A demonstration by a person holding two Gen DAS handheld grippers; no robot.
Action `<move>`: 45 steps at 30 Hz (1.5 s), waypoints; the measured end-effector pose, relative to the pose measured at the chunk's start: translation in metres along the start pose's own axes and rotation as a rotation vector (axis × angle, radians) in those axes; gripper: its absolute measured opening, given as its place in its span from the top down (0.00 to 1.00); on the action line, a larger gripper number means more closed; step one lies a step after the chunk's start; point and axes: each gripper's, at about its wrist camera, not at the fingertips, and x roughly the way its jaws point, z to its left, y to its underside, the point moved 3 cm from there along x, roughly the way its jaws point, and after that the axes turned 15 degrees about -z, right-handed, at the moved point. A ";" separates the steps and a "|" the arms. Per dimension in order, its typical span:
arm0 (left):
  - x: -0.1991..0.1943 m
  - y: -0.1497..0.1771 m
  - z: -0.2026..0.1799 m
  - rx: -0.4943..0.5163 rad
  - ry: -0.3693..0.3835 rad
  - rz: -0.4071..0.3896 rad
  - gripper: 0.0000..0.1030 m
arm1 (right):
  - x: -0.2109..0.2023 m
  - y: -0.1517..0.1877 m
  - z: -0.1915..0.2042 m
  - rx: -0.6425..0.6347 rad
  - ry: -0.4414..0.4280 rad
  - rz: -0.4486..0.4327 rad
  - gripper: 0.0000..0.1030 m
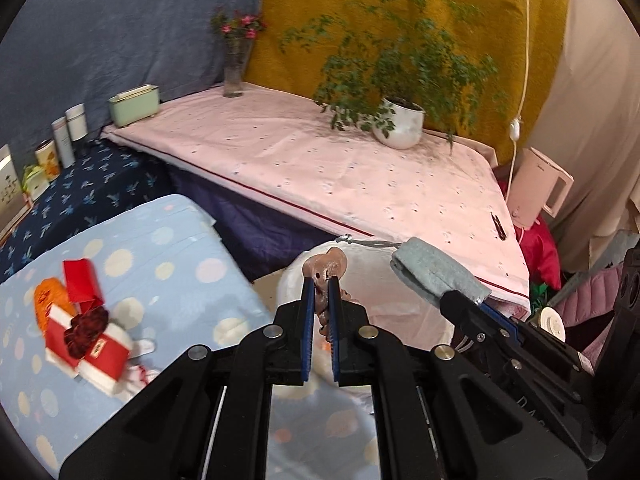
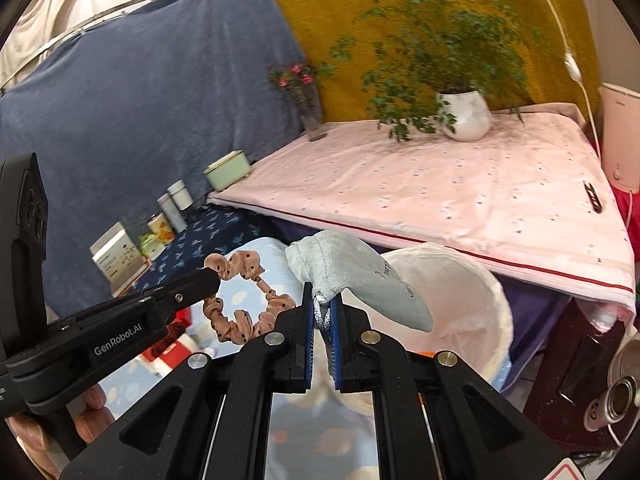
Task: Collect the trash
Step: 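Carry the scrunchie and grey cloth in both grippers over the white bin, then open the left gripper then the right gripper to drop both items into the bin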
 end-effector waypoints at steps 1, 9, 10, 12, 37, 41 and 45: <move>0.006 0.001 -0.007 0.007 0.012 0.007 0.94 | 0.000 -0.001 -0.007 0.006 0.009 0.000 0.93; 0.050 0.010 -0.044 0.042 0.066 0.056 0.91 | 0.002 0.002 -0.046 0.039 0.069 0.010 0.93; 0.053 0.011 -0.045 0.045 0.066 0.055 0.91 | 0.003 0.003 -0.051 0.043 0.072 0.014 0.93; 0.062 0.012 -0.046 0.044 0.064 0.069 0.87 | 0.004 0.006 -0.056 0.046 0.079 0.021 0.93; 0.067 0.013 0.001 -0.011 -0.052 0.053 0.45 | 0.041 0.015 -0.042 0.028 0.062 0.058 0.76; 0.065 0.015 0.012 -0.028 -0.072 0.054 0.44 | 0.041 0.015 -0.032 0.017 0.050 0.059 0.75; 0.059 0.018 0.021 -0.045 -0.087 0.052 0.43 | 0.040 0.014 -0.023 0.013 0.037 0.057 0.69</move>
